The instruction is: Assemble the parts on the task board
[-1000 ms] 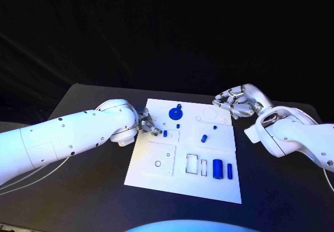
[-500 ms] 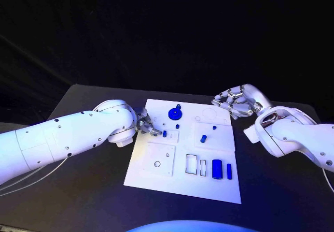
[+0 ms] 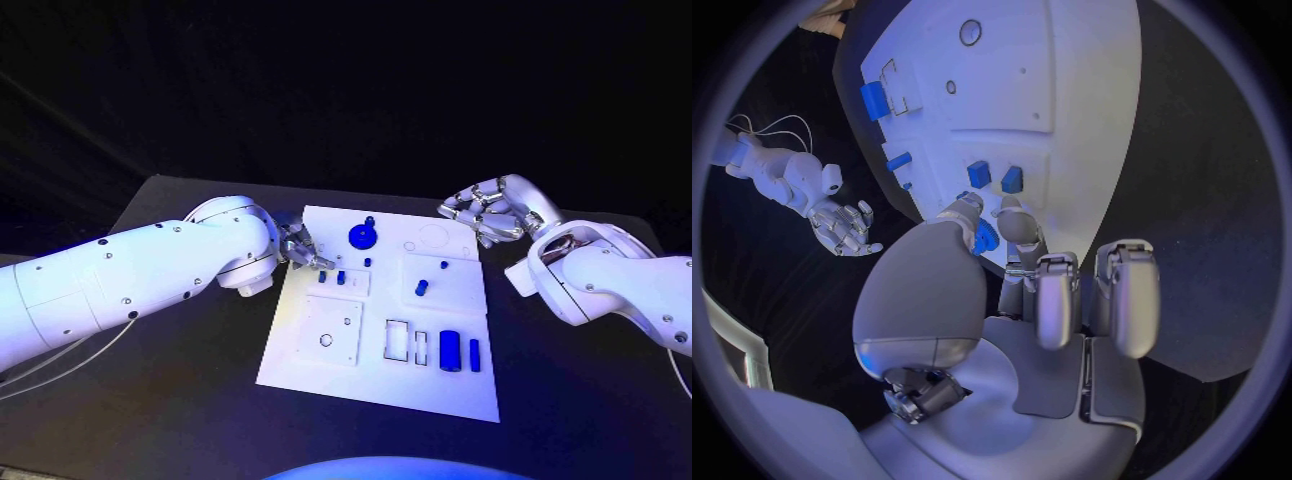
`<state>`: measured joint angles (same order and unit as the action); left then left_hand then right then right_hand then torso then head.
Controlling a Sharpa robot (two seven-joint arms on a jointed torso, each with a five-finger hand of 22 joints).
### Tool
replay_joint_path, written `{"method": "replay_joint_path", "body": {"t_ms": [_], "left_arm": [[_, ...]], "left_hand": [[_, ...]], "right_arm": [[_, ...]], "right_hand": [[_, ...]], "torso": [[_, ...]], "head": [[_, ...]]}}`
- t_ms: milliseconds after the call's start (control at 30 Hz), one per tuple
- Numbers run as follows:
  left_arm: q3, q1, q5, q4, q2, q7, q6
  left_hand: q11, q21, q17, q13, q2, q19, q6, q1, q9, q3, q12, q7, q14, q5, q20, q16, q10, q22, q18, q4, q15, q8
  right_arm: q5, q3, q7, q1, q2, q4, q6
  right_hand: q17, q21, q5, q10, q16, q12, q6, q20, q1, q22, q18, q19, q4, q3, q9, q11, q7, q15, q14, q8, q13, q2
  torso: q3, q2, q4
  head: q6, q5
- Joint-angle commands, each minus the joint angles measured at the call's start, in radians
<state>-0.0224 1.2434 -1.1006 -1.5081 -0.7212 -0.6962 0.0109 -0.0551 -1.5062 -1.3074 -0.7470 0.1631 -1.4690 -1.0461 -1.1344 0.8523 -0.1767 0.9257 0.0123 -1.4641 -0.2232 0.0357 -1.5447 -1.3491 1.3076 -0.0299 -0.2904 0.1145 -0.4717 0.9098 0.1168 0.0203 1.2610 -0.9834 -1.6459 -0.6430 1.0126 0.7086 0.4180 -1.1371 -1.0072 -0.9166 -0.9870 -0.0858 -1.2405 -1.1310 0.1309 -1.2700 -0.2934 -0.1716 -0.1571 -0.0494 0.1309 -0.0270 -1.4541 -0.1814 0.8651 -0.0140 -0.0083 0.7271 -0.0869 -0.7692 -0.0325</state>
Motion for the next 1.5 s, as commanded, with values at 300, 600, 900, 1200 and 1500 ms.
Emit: {"method": "replay_joint_path", "body": {"t_ms": [300,600,900,1200,1500], "left_arm": [[0.0,0.011,-0.005,-0.004,0.011,0.291,0.235],[0.024,-0.004,-0.187,0.008,0.049,0.564,0.307],[0.043,-0.02,-0.338,0.06,0.099,0.577,0.268],[0.047,-0.045,-0.413,0.098,0.135,0.551,0.197],[0.047,-0.051,-0.442,0.146,0.172,0.536,0.154]], "left_hand": [[0.093,0.368,0.256,0.229,-0.027,0.363,0.147,-0.207,-0.157,0.014,-0.263,0.097,0.096,-0.006,0.033,0.36,0.266,-0.29,-0.109,0.018,-0.088,0.164],[0.126,0.642,0.621,0.4,0.029,0.501,0.132,-0.377,-0.347,-0.043,-0.465,0.122,0.235,-0.007,0.067,0.719,0.347,-0.554,-0.154,0.049,-0.117,0.288],[0.135,0.569,0.68,0.463,0.038,0.379,0.099,-0.372,-0.427,0.011,-0.505,0.116,0.209,-0.006,0.071,0.783,0.359,-0.47,-0.132,0.035,-0.12,0.317],[0.129,0.345,0.328,0.531,0.013,0.21,0.049,-0.394,-0.498,0.044,-0.549,0.089,0.029,-0.007,0.058,0.387,0.352,-0.228,-0.084,0.036,-0.111,0.343],[0.131,0.265,0.268,0.566,0.001,0.157,0.023,-0.415,-0.527,0.038,-0.58,0.088,0.008,-0.008,0.058,0.314,0.339,-0.14,-0.068,0.042,-0.113,0.354]], "right_arm": [[0.004,0.0,0.013,-0.002,0.0,0.001,0.001],[0.004,0.0,0.015,-0.004,0.0,-0.001,0.002],[0.004,0.0,0.015,-0.004,-0.001,-0.005,0.002],[0.004,0.0,0.017,-0.005,-0.002,-0.006,0.001],[0.004,0.0,0.018,-0.005,0.001,-0.005,0.001]], "right_hand": [[0.001,-0.006,-0.002,0.008,0.007,-0.004,0.01,0.001,0.008,-0.001,0.016,-0.006,0.003,-0.009,-0.001,0.0,0.0,0.003,-0.008,-0.007,-0.002,0.007],[0.0,-0.013,0.015,0.012,0.011,-0.004,0.011,0.001,-0.008,0.0,0.017,-0.006,0.006,-0.01,-0.002,0.0,0.0,0.003,-0.007,-0.008,-0.005,0.01],[0.001,-0.013,0.021,0.012,0.011,-0.005,0.012,0.002,-0.013,-0.001,0.017,-0.007,0.006,-0.011,-0.002,0.001,0.0,0.003,-0.008,-0.008,-0.004,0.011],[0.002,-0.013,0.023,0.012,0.01,-0.005,0.012,0.002,-0.014,-0.001,0.017,-0.007,0.006,-0.011,-0.002,0.001,0.0,0.003,-0.008,-0.008,-0.004,0.012],[0.002,-0.013,0.023,0.012,0.01,-0.005,0.012,0.002,-0.014,-0.001,0.017,-0.007,0.006,-0.011,-0.002,0.001,0.0,0.003,-0.008,-0.008,-0.004,0.012]], "torso": [[-0.0008,0.001,-0.0016],[0.0,0.003,0.0031],[-0.0008,0.003,0.0003],[0.0003,0.003,0.0016],[0.0009,0.002,0.0011]], "head": [[0.01,0.01],[0.018,0.021],[0.019,0.029],[0.019,0.029],[0.019,0.029]]}}
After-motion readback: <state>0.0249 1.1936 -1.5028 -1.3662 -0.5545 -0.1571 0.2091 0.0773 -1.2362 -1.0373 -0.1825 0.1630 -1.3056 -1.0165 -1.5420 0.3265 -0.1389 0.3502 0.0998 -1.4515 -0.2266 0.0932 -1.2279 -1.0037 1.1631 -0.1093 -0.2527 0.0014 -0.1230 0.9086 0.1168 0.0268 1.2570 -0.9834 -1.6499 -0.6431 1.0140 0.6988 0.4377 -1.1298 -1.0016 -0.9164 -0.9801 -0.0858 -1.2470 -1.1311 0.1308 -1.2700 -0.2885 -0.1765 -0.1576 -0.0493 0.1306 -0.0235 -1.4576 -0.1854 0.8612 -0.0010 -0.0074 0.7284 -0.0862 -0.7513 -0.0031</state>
